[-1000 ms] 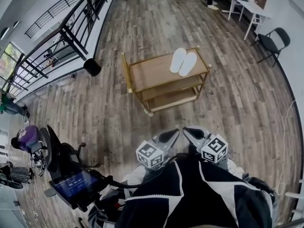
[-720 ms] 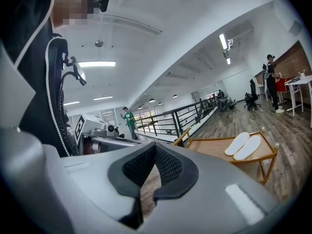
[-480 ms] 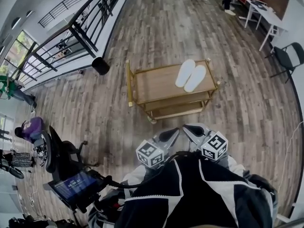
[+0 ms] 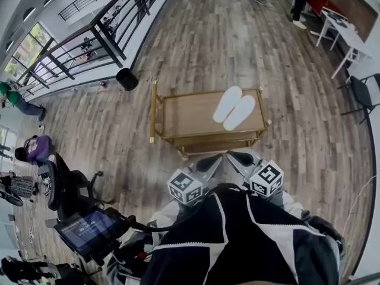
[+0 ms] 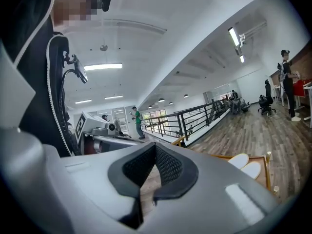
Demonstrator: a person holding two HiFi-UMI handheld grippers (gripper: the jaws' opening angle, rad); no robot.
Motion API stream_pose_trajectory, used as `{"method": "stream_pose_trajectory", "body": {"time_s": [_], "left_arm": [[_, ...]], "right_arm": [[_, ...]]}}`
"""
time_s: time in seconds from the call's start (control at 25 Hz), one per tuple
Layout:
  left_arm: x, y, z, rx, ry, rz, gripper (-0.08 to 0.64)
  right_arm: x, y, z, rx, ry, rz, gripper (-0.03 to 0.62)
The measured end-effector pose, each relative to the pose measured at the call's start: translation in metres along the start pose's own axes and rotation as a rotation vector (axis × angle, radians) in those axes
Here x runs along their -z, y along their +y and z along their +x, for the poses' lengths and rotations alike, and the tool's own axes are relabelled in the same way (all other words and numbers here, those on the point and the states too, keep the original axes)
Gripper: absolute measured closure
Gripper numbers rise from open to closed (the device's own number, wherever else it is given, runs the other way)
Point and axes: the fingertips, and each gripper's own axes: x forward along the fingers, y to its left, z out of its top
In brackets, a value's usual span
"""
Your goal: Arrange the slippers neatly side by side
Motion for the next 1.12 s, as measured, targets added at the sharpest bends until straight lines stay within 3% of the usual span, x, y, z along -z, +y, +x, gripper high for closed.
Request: {"method": "stream_pose_trajectory", "body": {"time_s": [0.36,0.56,0.8,0.96,1.12], "left_arm": [[-0.005,0.015,0.022,-0.019,0.017,-0.006,0.546],[-0.010,0.070,0.045,0.006,0.030,-0.008,0.546],[-0.029,0.119,0.050,0.087,0.058,0.036,0.546],[-0.037,0.160,0.046,0.098,0.059,0.057,0.546],[-0.030,0.170,0.039,0.106,0.074,0.079,0.546]], "right_arm": [[-0.003,-0.029,0.005,-0.010,-0.002,0.027,0.588],[-0.003,-0.074,0.042,0.019,-0.003,0.036,0.588],[-0.016,-0.097,0.087,0.095,-0.035,0.048,0.588],[-0.020,-0.113,0.126,0.112,-0.056,0.039,0.588],[-0.016,-0.110,0.140,0.118,-0.069,0.040,0.588]]}}
